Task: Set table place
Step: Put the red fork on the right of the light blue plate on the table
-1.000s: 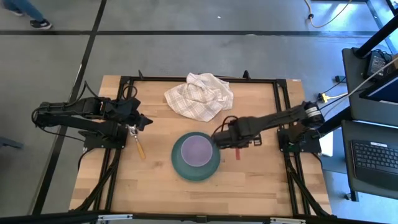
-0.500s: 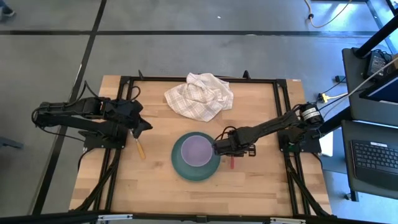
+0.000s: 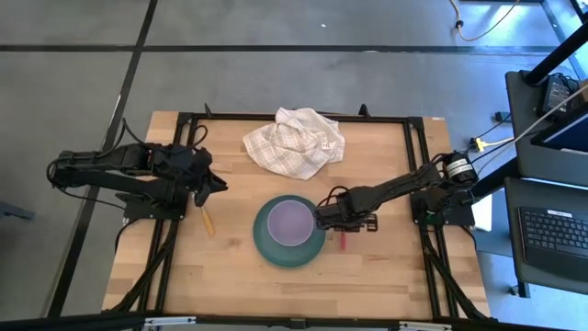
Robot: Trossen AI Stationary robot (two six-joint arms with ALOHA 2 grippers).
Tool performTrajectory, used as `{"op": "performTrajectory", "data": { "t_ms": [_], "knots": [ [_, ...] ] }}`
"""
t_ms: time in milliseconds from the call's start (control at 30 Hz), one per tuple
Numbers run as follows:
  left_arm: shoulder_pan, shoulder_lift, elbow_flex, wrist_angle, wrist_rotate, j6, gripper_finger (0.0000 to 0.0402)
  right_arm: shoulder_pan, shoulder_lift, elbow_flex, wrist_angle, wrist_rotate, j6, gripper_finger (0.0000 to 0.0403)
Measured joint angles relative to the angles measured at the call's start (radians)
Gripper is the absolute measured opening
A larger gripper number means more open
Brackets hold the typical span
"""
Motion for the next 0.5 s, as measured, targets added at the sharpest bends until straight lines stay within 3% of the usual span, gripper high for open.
{"op": "performTrajectory", "data": {
  "t_ms": [500],
  "knots": [
    [0.0, 0.0, 0.0, 0.0, -0.012, 0.001, 0.0086, 0.035, 0.047, 0.001, 0.064, -0.021, 0.002, 0.005]
  ]
}}
